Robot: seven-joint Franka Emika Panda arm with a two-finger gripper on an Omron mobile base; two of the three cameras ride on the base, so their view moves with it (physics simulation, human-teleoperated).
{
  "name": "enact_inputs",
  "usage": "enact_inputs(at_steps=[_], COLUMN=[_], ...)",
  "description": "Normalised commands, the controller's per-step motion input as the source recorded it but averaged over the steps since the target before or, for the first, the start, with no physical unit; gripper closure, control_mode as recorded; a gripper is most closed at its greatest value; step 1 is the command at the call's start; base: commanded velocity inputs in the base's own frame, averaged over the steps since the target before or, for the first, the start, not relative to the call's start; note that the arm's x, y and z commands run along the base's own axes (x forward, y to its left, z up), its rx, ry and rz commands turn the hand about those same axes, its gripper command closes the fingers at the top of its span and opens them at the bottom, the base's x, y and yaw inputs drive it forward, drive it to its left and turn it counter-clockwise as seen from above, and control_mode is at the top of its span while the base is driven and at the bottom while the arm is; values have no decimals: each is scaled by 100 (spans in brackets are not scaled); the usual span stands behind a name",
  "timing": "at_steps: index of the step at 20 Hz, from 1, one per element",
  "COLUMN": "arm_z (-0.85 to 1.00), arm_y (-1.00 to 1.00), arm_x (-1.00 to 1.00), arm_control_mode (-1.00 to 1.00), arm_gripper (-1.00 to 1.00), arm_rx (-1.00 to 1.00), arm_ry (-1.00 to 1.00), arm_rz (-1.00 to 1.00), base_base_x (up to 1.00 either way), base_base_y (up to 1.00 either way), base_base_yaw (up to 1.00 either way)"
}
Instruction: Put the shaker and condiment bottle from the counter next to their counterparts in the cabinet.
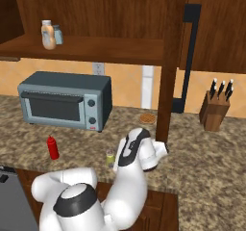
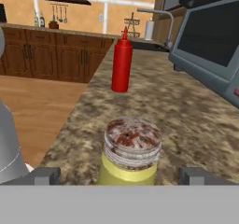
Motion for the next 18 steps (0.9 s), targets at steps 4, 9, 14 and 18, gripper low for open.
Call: enact_inputs(at_steps=[4, 9, 14, 18], arm_z=[-4, -12, -9, 3], arm_y=[15, 11, 2, 0], arm_x=[0, 0, 0, 0], arm_control_mode=[-100, -100, -100, -100], arm_gripper=[-100, 100, 100, 100], arm_rx=[0, 0, 2, 1], arm_ry=[3, 5, 3, 0], arm_rz=[0, 0, 0, 0], base_base_x=[0, 0, 0, 0], base_base_y=[0, 0, 0, 0], base_base_yaw=[0, 0, 0, 0])
